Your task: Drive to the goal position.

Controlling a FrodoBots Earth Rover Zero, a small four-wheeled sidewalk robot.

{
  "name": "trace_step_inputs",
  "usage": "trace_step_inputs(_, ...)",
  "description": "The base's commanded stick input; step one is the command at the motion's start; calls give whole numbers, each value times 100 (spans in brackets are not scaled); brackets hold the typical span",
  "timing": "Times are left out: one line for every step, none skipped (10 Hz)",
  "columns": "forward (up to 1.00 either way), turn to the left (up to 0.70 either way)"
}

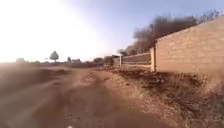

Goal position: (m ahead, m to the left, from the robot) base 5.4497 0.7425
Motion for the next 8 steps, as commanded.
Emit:
trace_step_inputs(70,0)
trace_step_inputs(70,0)
trace_step_inputs(70,0)
trace_step_inputs(70,0)
trace_step_inputs(70,0)
trace_step_inputs(70,0)
trace_step_inputs(70,0)
trace_step_inputs(70,0)
